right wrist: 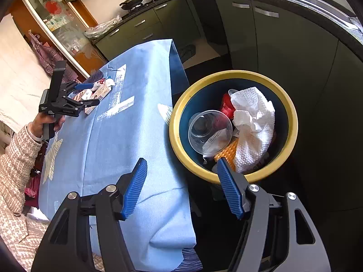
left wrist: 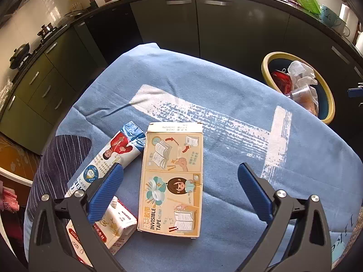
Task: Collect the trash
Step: 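Grasp the beige invisible-tape box with the left tool, then carry the tape box over the bin and release it with the left tool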
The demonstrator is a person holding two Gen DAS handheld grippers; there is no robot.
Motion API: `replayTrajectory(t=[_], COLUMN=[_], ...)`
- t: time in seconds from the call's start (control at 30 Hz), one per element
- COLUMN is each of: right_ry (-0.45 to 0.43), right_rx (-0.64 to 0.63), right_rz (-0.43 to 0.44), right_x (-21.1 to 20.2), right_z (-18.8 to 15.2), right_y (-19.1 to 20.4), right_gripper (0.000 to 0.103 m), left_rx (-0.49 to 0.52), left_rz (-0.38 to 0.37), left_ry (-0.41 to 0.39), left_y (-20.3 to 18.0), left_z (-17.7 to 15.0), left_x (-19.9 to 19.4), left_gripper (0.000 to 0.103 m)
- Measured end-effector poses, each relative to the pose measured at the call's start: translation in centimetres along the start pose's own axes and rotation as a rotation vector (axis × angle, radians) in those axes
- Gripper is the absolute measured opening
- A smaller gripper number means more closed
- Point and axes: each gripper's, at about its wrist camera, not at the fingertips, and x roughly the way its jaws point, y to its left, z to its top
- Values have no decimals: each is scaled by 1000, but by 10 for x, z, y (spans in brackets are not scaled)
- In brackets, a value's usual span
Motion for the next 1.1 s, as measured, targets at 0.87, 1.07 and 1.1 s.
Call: replayTrajectory(t=[0.87,1.07,1.1], right_ry=[7,-21,-27], right_rx=[-23,-23,-21], right_rz=[21,14,12], right_x=[6,-10,-12], right_z=[4,-2,-3], right_y=[17,17,16], right_gripper=[67,67,67], left_rx=[-19,0,6], left_rz=[-60,-64,-65], left_ry=[31,-11,-16], left_y=[-11,-29,-34], left_z=[-8,-5,-4], left_x=[-7,-37,-42], left_gripper=[56,56,56])
